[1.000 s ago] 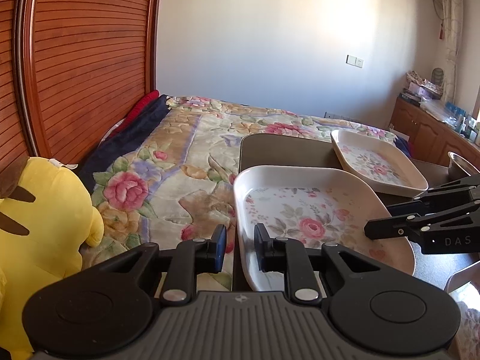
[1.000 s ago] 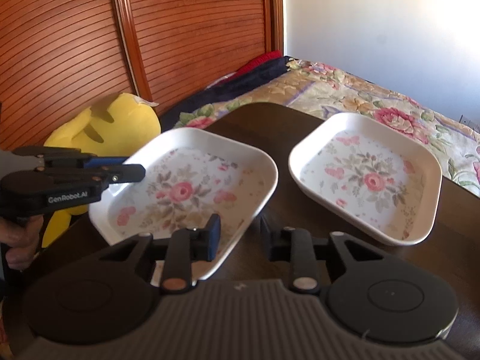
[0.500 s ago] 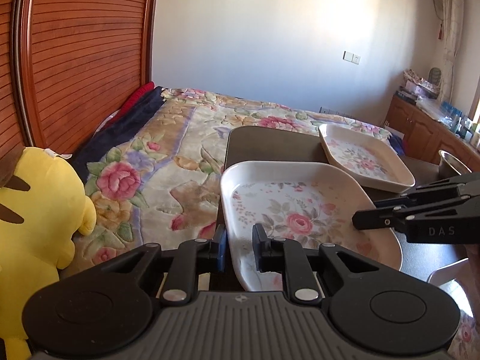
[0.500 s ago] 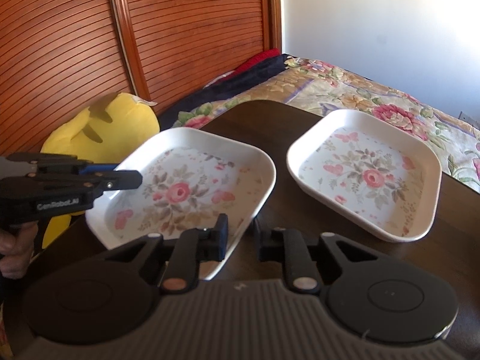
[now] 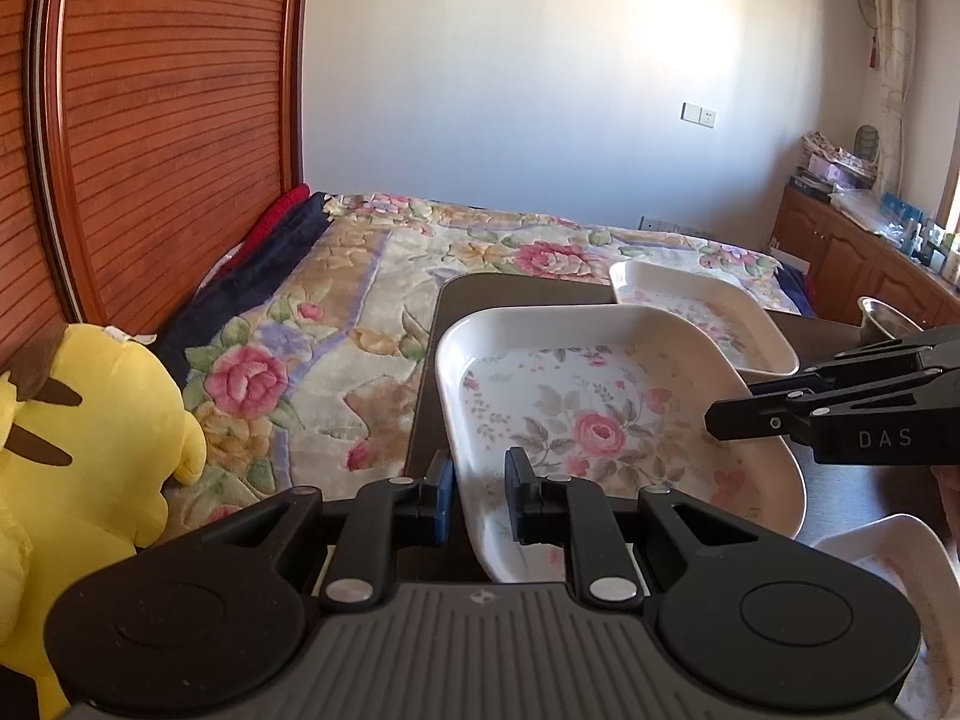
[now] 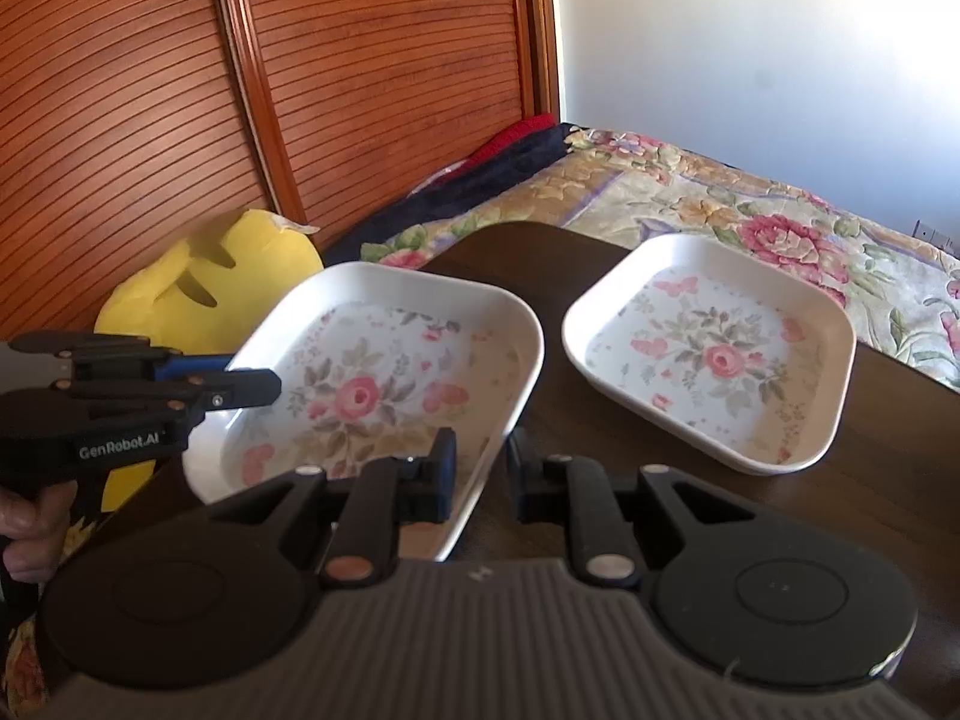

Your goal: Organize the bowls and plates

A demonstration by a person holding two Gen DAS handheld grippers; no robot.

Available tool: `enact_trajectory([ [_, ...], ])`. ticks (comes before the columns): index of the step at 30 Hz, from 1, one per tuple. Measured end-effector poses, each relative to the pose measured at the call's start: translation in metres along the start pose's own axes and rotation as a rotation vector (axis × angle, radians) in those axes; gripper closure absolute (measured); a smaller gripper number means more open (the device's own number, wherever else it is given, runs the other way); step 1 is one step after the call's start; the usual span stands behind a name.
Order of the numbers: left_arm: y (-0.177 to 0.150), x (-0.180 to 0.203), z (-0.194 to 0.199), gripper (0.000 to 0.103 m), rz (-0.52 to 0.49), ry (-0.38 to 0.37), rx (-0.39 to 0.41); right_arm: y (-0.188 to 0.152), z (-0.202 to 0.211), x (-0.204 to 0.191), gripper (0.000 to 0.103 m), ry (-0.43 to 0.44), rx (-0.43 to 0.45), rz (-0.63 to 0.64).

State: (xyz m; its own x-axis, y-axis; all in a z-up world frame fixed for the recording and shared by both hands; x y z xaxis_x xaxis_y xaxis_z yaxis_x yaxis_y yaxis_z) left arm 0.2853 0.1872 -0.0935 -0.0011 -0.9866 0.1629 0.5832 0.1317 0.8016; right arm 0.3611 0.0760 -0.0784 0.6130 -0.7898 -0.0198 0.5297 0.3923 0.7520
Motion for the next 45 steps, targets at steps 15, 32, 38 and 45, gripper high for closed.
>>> enact_trajectory([
  [15, -0.004, 0.067, 0.032, 0.084, -0.065, -0.055, 0.011, -0.012, 0.061, 0.026, 0.083, -0.036, 0.037, -0.039],
  [32, -0.048, 0.120, 0.074, 0.084, -0.114, -0.111, -0.005, -0.067, 0.124, 0.045, 0.083, -0.079, 0.057, -0.092],
  [38, -0.061, 0.127, 0.085, 0.084, -0.122, -0.125, -0.011, -0.084, 0.137, 0.040, 0.083, -0.098, 0.073, -0.112],
  [45, -0.075, 0.129, 0.094, 0.084, -0.103, -0.149, -0.003, -0.107, 0.143, 0.037, 0.083, -0.104, 0.078, -0.158],
])
Point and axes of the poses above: each gripper's, at about its wrist camera, not at the fingertips, and z roughly against the way its jaws point, x to its right, y to its top, the point moved 10 cm from there along -z, roughly the way its jaws point, and after that the axes turned 6 degrees about z, right-handed, at the moved point
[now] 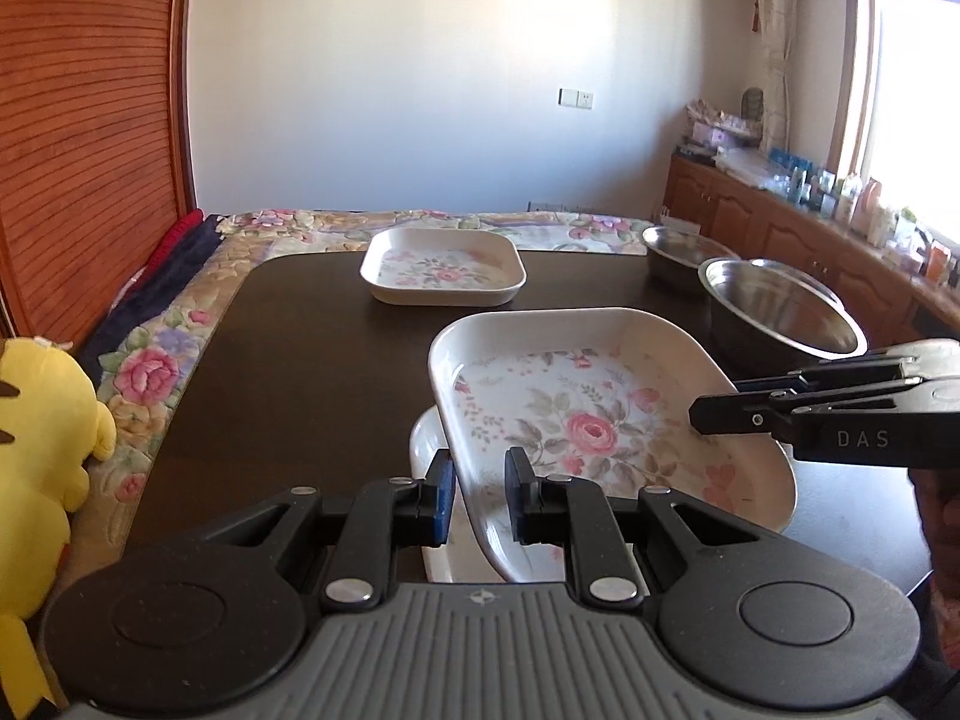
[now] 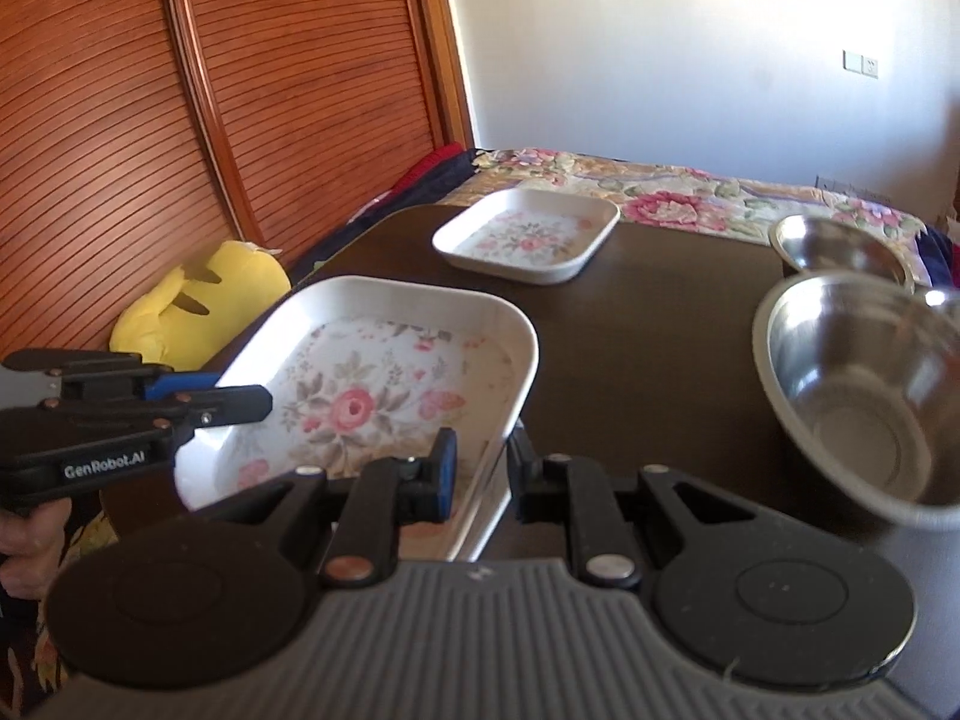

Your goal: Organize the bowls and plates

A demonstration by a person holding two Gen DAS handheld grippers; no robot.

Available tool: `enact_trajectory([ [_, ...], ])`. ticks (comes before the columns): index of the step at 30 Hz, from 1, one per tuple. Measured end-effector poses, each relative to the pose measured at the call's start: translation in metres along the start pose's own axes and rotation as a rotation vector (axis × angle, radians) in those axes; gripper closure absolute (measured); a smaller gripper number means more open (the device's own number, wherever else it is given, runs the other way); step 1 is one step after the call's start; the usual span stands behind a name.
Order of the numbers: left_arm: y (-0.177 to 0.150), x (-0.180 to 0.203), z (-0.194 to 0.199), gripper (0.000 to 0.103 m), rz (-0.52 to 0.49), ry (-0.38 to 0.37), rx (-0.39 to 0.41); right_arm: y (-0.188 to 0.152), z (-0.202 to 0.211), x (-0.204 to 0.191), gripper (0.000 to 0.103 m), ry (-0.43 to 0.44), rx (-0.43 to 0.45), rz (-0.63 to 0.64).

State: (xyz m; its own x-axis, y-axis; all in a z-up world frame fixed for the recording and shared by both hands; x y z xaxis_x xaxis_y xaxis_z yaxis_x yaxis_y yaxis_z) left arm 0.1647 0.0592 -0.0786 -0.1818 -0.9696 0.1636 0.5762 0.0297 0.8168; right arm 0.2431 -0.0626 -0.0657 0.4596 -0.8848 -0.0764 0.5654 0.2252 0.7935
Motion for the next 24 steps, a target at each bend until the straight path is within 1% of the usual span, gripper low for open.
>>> enact_trajectory([
  [2, -0.004, -0.002, 0.001, 0.084, 0.032, -0.005, 0.009, -0.003, 0.004, -0.003, 0.083, -0.014, 0.020, 0.015],
  [6, -0.011, -0.002, 0.000, 0.084, 0.058, -0.008, 0.006, -0.009, 0.007, -0.003, 0.083, -0.013, 0.071, -0.023],
  [13, -0.017, -0.005, -0.003, 0.084, 0.053, 0.003, 0.000, -0.020, 0.006, -0.002, 0.083, -0.010, 0.091, -0.053],
  [24, -0.019, -0.011, -0.015, 0.084, 0.049, 0.020, -0.016, -0.022, 0.007, -0.005, 0.083, 0.008, 0.132, -0.089],
])
Point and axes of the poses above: each gripper's, at about its wrist camera, not at the fingertips, and z roughly against the way its jaws point, x to its right, y to its top, the point moved 10 cm from there along -z, roughly the way its jaws point, and after that the axes turned 6 degrees about z, right-handed, at the moved point
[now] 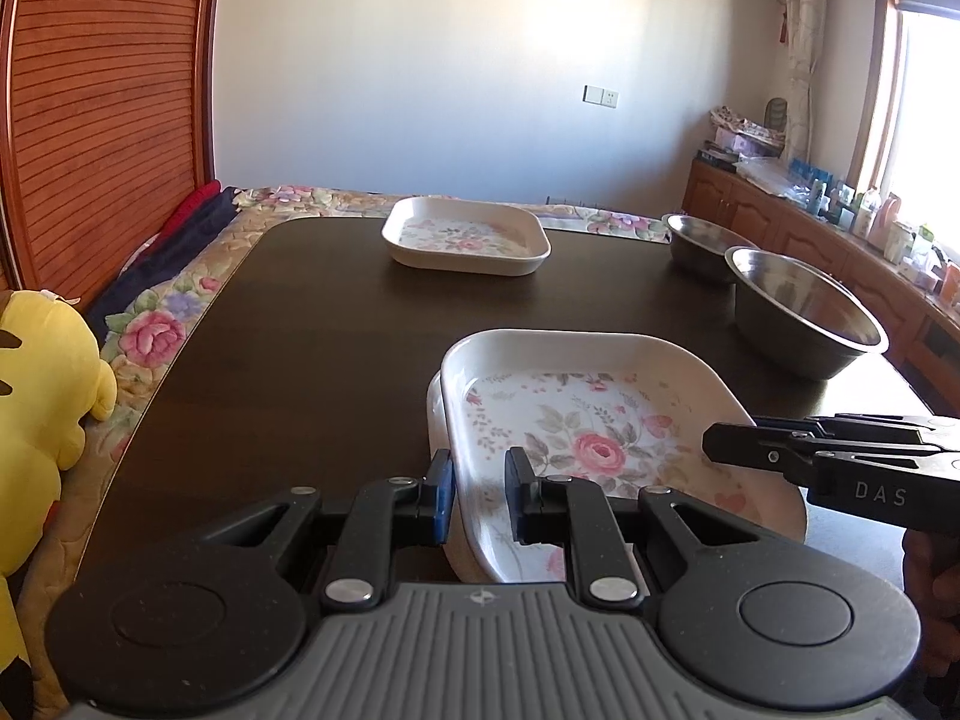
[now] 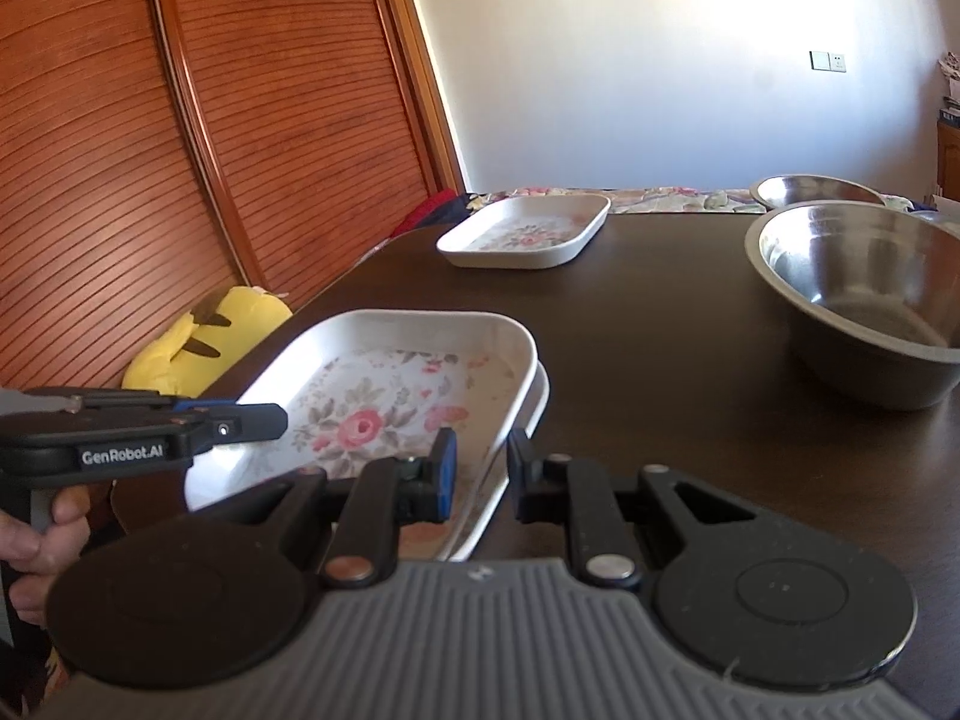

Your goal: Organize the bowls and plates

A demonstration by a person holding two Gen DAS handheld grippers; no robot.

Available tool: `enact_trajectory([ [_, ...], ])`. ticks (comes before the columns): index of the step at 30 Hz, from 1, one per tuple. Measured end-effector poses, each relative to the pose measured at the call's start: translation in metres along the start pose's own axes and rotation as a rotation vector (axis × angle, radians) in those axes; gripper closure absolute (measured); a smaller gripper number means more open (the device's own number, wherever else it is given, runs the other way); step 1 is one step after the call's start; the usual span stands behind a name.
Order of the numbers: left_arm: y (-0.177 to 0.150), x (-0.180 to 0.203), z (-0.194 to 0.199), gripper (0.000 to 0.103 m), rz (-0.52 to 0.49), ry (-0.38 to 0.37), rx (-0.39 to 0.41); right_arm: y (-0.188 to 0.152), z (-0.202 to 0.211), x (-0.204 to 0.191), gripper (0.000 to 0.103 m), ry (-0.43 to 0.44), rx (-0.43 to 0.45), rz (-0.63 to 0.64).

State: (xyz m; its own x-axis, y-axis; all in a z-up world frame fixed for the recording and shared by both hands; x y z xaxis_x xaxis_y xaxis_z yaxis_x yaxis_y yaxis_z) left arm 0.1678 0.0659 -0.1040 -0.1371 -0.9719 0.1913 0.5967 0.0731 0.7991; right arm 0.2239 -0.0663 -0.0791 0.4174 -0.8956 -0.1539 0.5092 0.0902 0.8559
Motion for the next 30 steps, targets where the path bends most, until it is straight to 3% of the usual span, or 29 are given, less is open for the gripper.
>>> enact_trajectory([
  [21, -0.0009, -0.0037, -0.0055, 0.083, -0.016, 0.041, 0.018, -0.0054, -0.0017, -0.0039, 0.083, -0.082, 0.081, 0.038],
  [30, -0.0045, -0.0043, -0.0089, 0.083, -0.021, 0.046, 0.018, -0.0070, -0.0031, -0.0007, 0.082, -0.068, 0.078, 0.009],
])
Point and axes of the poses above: each gripper's, at about its wrist camera, not at the fingertips, and z roughly against the way its jaws point, x to its right, y to its top, the point moved 10 cm from there along -z, roughly the way its jaws point, and after that the axes turned 6 degrees about z, right-handed, at the moved point
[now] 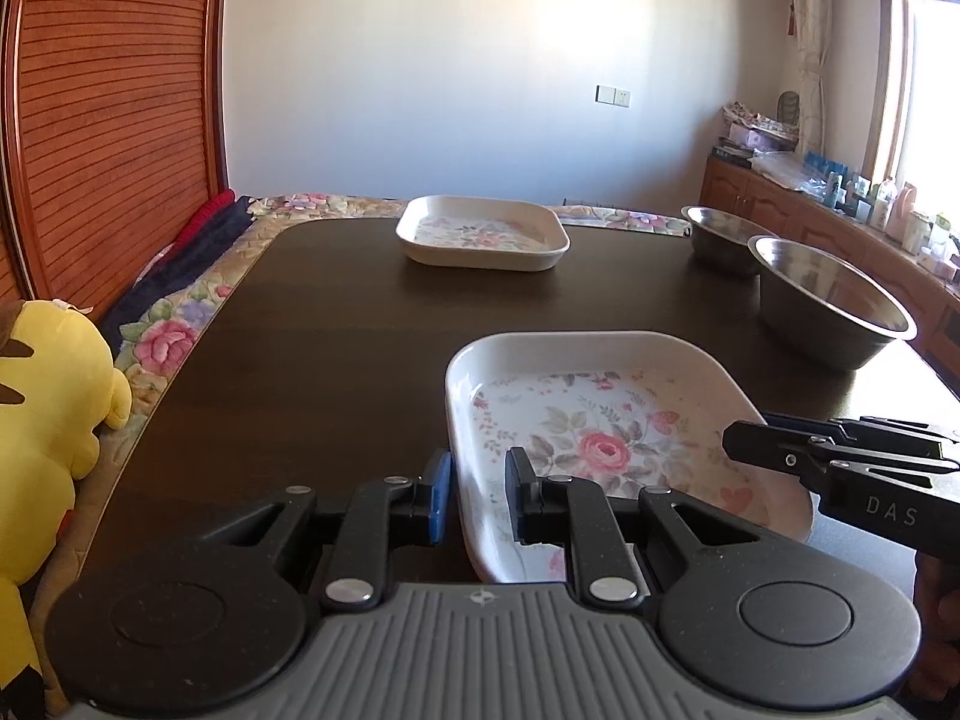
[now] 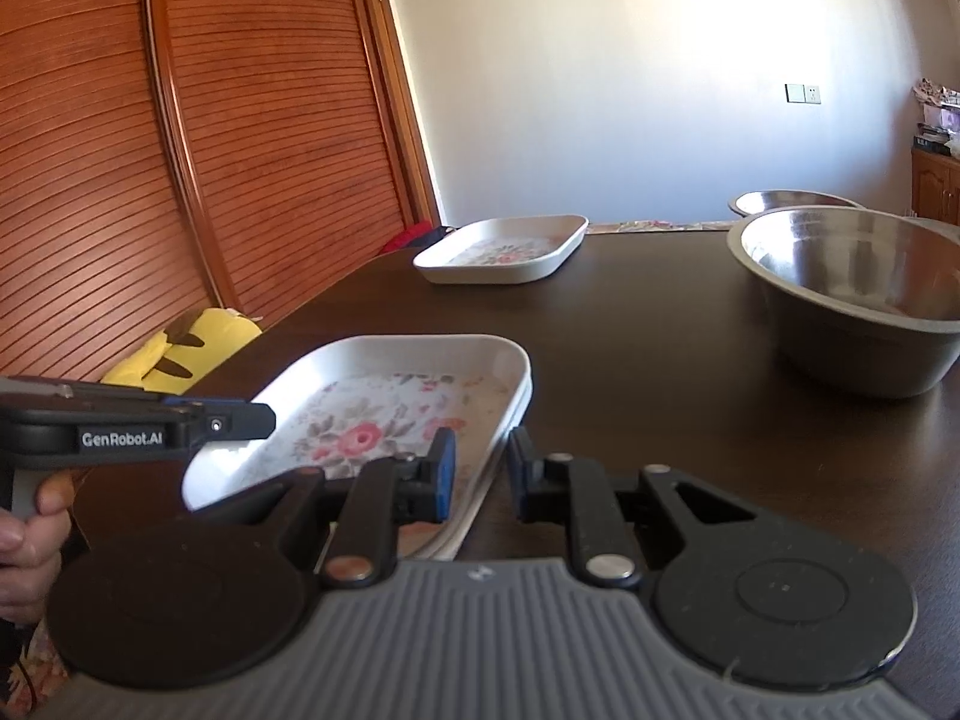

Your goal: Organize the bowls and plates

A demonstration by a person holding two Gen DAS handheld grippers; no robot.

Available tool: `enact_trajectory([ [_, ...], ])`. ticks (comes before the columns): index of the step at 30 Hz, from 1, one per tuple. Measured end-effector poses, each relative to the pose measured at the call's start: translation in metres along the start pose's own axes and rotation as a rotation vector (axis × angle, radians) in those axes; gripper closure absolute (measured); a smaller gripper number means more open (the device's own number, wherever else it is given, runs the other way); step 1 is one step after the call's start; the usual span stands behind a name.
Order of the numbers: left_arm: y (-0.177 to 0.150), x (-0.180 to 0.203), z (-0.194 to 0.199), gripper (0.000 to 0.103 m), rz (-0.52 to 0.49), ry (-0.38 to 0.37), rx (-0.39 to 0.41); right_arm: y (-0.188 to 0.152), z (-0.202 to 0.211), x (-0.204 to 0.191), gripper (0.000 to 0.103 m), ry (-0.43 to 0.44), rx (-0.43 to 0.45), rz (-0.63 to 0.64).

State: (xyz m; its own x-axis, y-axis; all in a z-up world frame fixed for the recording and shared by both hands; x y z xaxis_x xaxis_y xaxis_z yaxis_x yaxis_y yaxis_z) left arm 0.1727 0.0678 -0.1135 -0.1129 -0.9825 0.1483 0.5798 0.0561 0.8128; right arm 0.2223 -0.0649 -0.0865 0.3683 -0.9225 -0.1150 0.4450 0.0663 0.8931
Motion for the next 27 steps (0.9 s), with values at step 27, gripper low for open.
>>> enact_trajectory([
  [27, 0.053, 0.009, 0.011, 0.059, -0.056, -0.016, 0.093, 0.049, 0.015, 0.014, 0.082, -0.033, 0.067, 0.059],
])
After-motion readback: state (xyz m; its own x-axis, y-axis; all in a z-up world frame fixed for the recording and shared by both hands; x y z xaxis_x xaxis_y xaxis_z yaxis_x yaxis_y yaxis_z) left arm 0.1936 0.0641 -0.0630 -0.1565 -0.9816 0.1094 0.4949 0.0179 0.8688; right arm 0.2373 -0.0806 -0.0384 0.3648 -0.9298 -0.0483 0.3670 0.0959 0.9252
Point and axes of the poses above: each gripper's, at about its wrist camera, not at the fingertips, and z roughly against the way its jaws point, x to its right, y to its top, the point moved 10 cm from there along -z, roughly the way its jaws point, and after that the axes turned 6 degrees about z, right-handed, at the moved point
